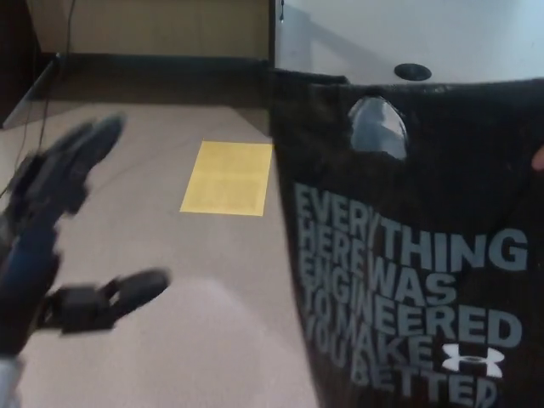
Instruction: A person is holding a plastic bag and the robot extends its left hand to grab the bag by hooking its thumb into the holes at the top and brings its hand down by its side. Then it extends its arm again to hand the plastic bag back to the person.
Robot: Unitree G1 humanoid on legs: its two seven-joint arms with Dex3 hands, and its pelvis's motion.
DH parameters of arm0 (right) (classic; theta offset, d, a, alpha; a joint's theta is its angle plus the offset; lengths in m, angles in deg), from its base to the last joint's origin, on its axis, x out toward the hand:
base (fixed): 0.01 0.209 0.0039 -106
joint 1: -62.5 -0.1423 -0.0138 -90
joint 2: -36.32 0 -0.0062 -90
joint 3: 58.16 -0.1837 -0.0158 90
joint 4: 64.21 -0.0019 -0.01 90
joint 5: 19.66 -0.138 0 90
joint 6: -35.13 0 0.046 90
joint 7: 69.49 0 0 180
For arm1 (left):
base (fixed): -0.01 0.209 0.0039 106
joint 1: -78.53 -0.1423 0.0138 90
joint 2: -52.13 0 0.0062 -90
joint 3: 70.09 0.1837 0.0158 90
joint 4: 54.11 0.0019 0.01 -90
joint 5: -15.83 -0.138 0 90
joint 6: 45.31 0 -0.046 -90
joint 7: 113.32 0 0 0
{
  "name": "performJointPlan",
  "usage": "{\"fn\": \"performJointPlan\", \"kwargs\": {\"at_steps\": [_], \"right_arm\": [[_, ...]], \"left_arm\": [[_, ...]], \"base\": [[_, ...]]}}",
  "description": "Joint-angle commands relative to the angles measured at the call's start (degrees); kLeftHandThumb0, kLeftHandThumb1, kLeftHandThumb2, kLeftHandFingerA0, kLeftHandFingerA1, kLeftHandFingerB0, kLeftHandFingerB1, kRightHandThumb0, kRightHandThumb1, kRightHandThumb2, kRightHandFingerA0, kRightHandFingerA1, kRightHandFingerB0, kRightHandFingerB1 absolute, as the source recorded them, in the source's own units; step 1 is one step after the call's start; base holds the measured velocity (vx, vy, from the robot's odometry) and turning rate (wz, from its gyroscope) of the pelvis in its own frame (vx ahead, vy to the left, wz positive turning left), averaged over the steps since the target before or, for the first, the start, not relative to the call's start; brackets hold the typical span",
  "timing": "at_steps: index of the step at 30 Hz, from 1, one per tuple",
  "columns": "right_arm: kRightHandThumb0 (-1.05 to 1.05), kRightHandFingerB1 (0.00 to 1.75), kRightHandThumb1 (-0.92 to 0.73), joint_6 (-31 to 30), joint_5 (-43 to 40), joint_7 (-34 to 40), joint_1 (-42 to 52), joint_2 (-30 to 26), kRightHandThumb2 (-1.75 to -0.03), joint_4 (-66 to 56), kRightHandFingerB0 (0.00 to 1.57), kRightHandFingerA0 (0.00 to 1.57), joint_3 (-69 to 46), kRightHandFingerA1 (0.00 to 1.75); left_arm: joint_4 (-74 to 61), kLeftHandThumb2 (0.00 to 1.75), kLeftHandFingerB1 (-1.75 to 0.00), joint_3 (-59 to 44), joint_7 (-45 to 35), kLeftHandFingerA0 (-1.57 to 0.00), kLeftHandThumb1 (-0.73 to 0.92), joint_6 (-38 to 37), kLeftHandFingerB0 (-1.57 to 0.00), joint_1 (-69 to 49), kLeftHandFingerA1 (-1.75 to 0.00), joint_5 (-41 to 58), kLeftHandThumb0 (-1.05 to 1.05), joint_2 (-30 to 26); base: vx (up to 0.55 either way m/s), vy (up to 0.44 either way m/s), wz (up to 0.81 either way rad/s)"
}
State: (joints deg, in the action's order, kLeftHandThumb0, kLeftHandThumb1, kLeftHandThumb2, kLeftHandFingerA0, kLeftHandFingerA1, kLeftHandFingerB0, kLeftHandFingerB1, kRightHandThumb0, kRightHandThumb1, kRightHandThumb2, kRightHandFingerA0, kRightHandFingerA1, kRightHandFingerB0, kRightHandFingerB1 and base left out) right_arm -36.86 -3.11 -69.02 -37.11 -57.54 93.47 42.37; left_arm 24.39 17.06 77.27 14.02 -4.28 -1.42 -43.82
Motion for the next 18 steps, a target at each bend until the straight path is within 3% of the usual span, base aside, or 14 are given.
{"fn": "performJointPlan", "kwargs": {"at_steps": [1,4,5,6,8,9,11,12,13,16,17,18], "right_arm": [[-0.3,0.42,-0.67,0.9,0.2,1.1,0.6,-0.9,-0.6,0.8,0.64,0.7,-0.5,0.47],[-0.31,0.42,-0.67,1.3,0.2,1.0,1.2,-1.3,-0.6,0.3,0.63,0.69,-0.5,0.47],[-0.36,0.42,-0.65,1.4,0.1,1.0,1.3,-1.4,-0.61,0.3,0.61,0.67,-0.6,0.47],[-0.33,0.41,-0.66,1.5,0.1,1.0,1.7,-1.4,-0.6,0.4,0.62,0.67,-0.6,0.46],[-0.35,0.42,-0.65,2.0,0.2,1.3,2.6,-1.4,-0.61,0.5,0.62,0.67,-0.5,0.47],[-0.35,0.42,-0.65,1.9,0.3,1.3,2.3,-1.4,-0.61,0.6,0.61,0.67,-0.4,0.46],[-0.34,0.41,-0.65,1.6,0.3,1.3,2.2,-1.4,-0.61,0.6,0.61,0.68,-0.4,0.46],[-0.35,0.42,-0.65,1.3,0.6,1.4,2.4,-1.4,-0.61,0.4,0.61,0.68,-0.1,0.47],[-0.35,0.42,-0.65,1.2,0.6,1.3,2.3,-1.4,-0.61,0.4,0.6,0.68,-0.1,0.47],[-0.33,0.41,-0.66,1.4,0.2,0.7,2.1,-1.2,-0.6,0.8,0.62,0.67,-0.4,0.46],[-0.33,0.42,-0.66,1.6,0.2,0.7,2.1,-1.2,-0.6,0.8,0.62,0.67,-0.4,0.46],[-0.35,0.42,-0.65,1.5,0.3,0.8,1.9,-1.2,-0.61,1.0,0.63,0.68,-0.3,0.46]], "left_arm": [[-5.4,0.76,-0.24,4.6,-6.6,-0.03,0.39,12.6,-0.06,9.5,-0.23,-5.5,-0.6,2.4],[-5.7,0.76,-0.19,6.9,-7.3,-0.08,0.43,15.4,-0.08,13.3,-0.18,-6.8,-0.67,4.7],[-5.4,0.56,-0.24,7.7,-7.4,-0.04,0.52,15.8,-0.05,14.9,-0.26,-8.4,-0.62,5.1],[-5.1,0.55,-0.23,8.8,-7.6,-0.03,0.52,16.5,-0.05,17.1,-0.25,-10.7,-0.63,5.5],[-5.2,0.56,-0.25,10.0,-8.5,-0.01,0.52,18.3,-0.03,18.8,-0.25,-12.0,-0.63,6.3],[-4.4,0.75,-0.22,10.6,-8.3,-0.04,0.41,18.8,-0.04,20.1,-0.24,-12.3,-0.64,7.0],[-3.7,0.76,-0.22,11.4,-8.2,-0.05,0.42,20.0,-0.06,21.8,-0.27,-13.9,-0.65,7.7],[-3.0,0.6,-0.22,12.1,-8.1,-0.07,0.45,20.7,-0.08,22.9,-0.25,-14.7,-0.65,8.4],[-2.2,0.75,-0.22,12.7,-8.2,-0.05,0.41,21.0,-0.06,23.9,-0.24,-14.9,-0.62,8.8],[0.8,0.76,-0.23,14.4,-7.9,-0.03,0.4,21.3,-0.06,26.3,-0.23,-15.7,-0.61,9.9],[1.3,0.56,-0.22,14.7,-7.7,-0.06,0.5,21.4,-0.06,26.5,-0.24,-16.2,-0.59,10.1],[1.9,0.78,-0.27,15.0,-7.3,0.0,0.39,21.6,-0.11,26.9,-0.28,-16.7,-0.61,10.4]], "base": [[0.0,0.0,0.0],[0.0,0.0,0.0],[0.0,0.0,0.0],[0.0,0.0,0.0],[0.0,0.0,0.0],[0.0,0.0,0.0],[0.0,0.0,0.0],[0.0,0.0,0.0],[0.0,0.0,0.0],[0.0,0.0,0.0],[0.0,0.0,0.0],[0.0,0.0,0.0]]}}
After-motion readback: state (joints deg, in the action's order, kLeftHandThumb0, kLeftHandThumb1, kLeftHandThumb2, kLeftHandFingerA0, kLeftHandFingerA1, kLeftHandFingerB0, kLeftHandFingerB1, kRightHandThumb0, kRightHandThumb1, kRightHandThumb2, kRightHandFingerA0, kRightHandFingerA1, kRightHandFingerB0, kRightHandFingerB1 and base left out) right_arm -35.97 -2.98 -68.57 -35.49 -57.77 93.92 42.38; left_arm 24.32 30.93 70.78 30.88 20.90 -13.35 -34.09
